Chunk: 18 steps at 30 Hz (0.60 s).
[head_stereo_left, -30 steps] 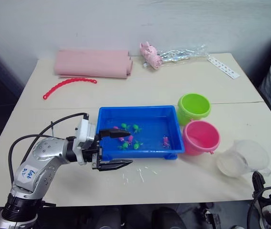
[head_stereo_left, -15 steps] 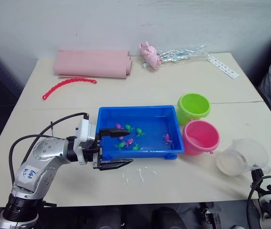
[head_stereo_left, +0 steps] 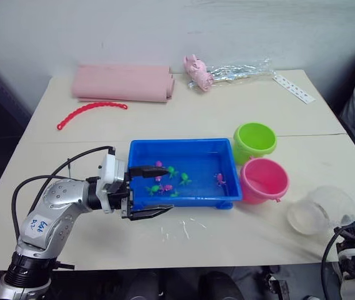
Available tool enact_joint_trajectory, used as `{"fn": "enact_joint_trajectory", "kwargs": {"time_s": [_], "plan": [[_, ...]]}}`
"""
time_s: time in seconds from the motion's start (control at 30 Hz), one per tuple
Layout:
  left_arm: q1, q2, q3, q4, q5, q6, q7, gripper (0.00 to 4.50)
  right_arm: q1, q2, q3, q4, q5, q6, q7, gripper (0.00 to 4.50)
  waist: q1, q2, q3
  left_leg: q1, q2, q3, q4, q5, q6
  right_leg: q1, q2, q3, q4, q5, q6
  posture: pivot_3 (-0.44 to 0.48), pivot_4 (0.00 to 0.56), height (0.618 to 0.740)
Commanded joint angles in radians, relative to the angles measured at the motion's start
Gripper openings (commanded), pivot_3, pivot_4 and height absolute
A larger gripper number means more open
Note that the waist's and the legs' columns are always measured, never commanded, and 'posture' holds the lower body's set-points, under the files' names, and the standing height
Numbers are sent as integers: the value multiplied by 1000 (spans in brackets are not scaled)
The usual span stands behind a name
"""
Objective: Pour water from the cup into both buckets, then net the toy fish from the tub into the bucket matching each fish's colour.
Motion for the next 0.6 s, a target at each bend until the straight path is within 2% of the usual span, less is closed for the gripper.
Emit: {"fn": "enact_joint_trajectory", "kwargs": {"time_s": [0.03,0.23,0.47,0.6], "plan": [[13,-4,18,-18,2,-30,-6,4500,29,-5,-26,-34,-10,-16,-2,60,0,0,0,0,0,0,0,0,0,0,0,0,0,0,0,0,150,740],[27,-5,40,-13,-17,-37,-8,4500,36,-64,-55,-116,15,3,7,60,-1,0,0,0,0,0,0,0,0,0,0,0,0,0,0,0,150,740],[-6,-20,36,30,-15,-51,-23,4500,5,-196,-103,-188,39,67,3,60,0,1,0,0,0,0,0,0,0,0,0,0,0,0,0,0,150,740],[-52,-48,13,73,14,-82,-27,4500,-20,-304,-109,-219,-29,101,18,60,0,1,1,0,0,1,1,1,1,0,0,0,0,0,0,0,150,740]]}}
